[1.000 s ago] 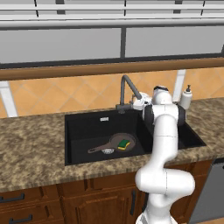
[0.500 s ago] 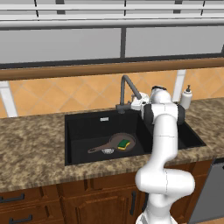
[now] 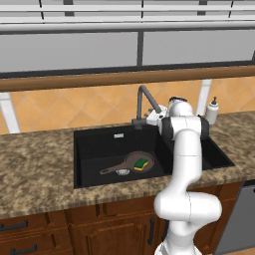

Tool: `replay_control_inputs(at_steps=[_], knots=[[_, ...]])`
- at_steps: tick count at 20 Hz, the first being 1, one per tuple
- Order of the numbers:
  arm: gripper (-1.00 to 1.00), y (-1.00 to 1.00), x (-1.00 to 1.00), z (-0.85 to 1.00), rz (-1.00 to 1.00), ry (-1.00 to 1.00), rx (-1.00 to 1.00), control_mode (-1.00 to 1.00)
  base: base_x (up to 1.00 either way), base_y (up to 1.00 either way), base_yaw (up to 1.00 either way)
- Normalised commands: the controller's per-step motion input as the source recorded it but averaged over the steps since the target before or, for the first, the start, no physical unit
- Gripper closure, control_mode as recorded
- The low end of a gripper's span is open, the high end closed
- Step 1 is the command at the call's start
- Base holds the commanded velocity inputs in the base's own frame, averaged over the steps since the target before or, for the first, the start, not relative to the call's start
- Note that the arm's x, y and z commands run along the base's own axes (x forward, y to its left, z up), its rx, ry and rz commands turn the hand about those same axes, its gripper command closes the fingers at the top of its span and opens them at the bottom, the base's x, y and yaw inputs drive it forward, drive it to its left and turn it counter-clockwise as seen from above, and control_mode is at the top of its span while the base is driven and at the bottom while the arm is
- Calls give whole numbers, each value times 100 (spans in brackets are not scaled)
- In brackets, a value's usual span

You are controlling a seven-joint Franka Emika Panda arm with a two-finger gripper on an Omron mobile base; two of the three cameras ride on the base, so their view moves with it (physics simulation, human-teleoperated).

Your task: Pick the pan and sponge and place them into the sink. Then turn on the water.

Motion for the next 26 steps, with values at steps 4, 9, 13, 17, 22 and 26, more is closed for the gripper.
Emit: replay_control_inputs(at_steps=[4,9,13,17,22,26], knots=[[100,-31,20,0,0,0,11,-100,0,0,0],[100,-53,20,0,0,0,18,-100,0,0,0],[100,-64,27,0,0,-1,18,-100,0,0,0],[100,-77,15,0,0,-1,15,-100,0,0,0],[100,-97,0,-1,-3,0,5,-100,0,0,0],[100,-100,0,-4,-6,0,3,-100,0,0,0]])
